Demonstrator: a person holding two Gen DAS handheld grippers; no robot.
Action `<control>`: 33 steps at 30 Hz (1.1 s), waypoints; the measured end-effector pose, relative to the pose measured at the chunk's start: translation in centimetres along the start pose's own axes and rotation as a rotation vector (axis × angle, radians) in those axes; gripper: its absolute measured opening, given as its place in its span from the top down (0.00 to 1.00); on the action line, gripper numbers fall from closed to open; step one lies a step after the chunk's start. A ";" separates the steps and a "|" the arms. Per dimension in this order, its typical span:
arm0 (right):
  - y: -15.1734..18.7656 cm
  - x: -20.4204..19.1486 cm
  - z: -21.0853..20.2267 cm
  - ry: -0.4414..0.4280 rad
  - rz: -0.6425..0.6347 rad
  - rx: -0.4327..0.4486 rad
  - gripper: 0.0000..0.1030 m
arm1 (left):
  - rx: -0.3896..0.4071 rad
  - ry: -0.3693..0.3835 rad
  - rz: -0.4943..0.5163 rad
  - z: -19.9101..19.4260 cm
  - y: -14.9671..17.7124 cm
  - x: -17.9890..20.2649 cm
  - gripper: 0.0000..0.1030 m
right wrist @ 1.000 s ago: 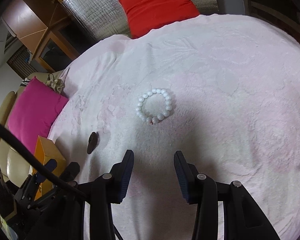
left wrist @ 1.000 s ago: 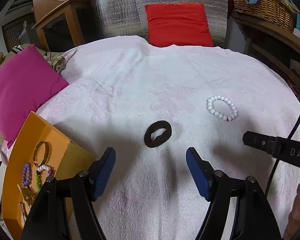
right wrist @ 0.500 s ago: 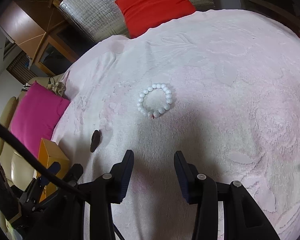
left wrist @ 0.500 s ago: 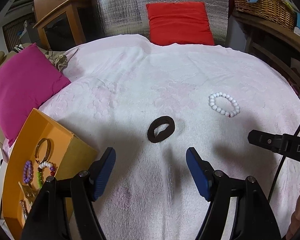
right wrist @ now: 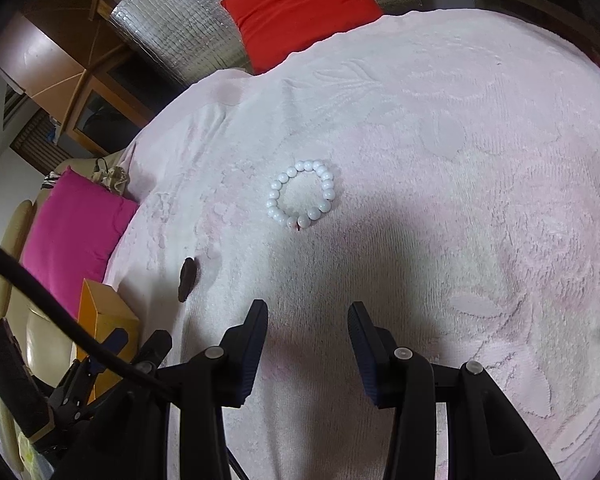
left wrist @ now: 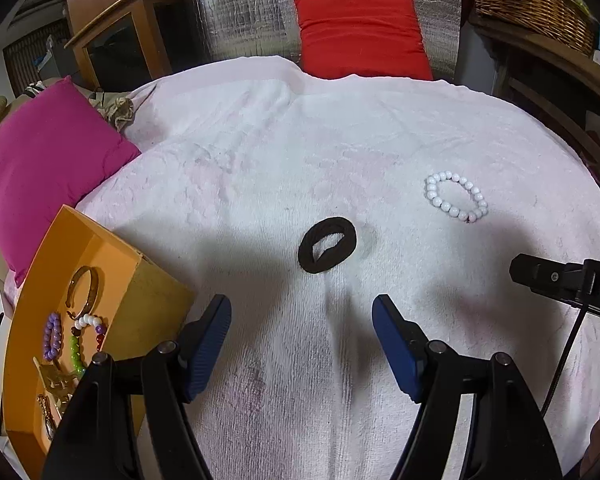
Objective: Organize jewelry
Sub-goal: 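Lower the right tool onto the white bead bracelet and close it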
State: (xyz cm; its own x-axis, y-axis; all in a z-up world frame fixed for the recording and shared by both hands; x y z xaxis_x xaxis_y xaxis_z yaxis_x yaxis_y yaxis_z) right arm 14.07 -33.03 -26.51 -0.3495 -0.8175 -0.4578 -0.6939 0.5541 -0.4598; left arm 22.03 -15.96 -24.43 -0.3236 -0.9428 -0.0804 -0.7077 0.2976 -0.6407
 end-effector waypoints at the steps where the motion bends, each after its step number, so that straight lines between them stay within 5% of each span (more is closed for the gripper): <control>1: 0.0 0.0 0.0 -0.001 0.002 0.000 0.56 | -0.002 0.000 -0.001 0.0 0.0 0.0 0.28; 33: -4.1 0.8 0.7 0.064 -0.029 0.071 0.56 | -0.068 0.031 -0.045 1.2 0.6 -1.1 0.28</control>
State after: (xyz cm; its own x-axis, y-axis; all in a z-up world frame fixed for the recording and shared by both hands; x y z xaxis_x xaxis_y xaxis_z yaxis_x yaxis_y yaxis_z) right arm 17.14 -35.83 -25.50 -0.3709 -0.8403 -0.3955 -0.6588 0.5382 -0.5257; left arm 22.69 -14.90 -25.66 -0.3088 -0.9507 -0.0286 -0.7628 0.2655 -0.5896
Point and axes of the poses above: each gripper's, at about its wrist camera, not at the fingertips, and z roughly the way its jaws point, x to its right, y to its underside, the point moved 5 cm from there along z, roughly the way its jaws point, and after that the axes turned 2 degrees about y, right-handed, at the moved point
